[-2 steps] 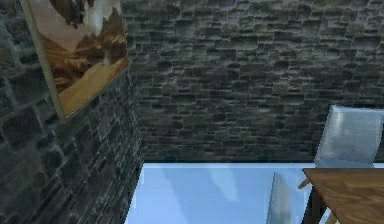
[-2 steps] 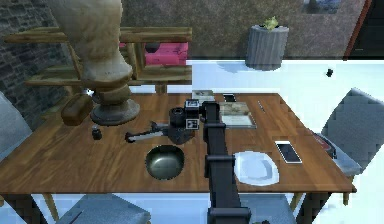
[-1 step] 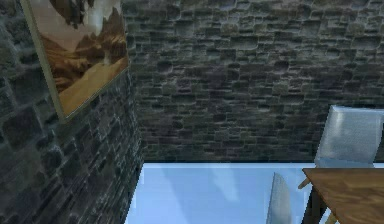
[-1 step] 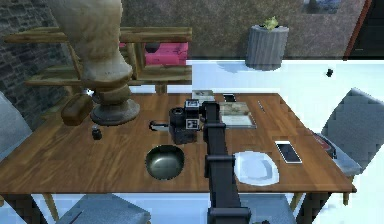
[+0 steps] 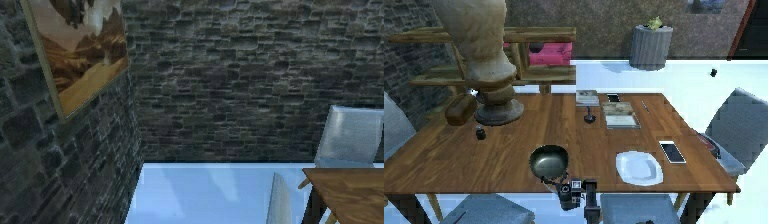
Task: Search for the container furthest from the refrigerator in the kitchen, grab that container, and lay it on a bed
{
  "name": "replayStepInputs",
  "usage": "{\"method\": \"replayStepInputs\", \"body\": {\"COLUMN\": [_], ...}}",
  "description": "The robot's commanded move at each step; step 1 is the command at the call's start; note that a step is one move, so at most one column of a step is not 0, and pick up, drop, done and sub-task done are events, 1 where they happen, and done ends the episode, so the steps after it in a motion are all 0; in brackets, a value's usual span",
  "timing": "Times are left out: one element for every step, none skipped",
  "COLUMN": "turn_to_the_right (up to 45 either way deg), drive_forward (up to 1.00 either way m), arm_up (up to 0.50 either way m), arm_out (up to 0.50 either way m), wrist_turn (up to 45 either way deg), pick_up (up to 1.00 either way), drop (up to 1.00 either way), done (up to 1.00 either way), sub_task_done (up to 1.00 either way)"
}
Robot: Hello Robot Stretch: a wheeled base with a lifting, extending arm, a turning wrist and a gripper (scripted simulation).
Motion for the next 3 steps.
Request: {"method": "replayStepInputs", "body": {"turn_to_the_right": [0.0, 0.0, 0.0], "drive_forward": [0.00, 0.00, 0.00], "arm_up": [0.00, 0.10, 0.32], "arm_out": [0.00, 0.00, 0.00], "wrist_turn": [0.0, 0.0, 0.0], "pick_up": [1.00, 0.00, 0.00], "drop": [0.00, 0.00, 0.00], "done": [0.00, 0.00, 0.00], "sub_task_done": [0.00, 0.00, 0.00]}}
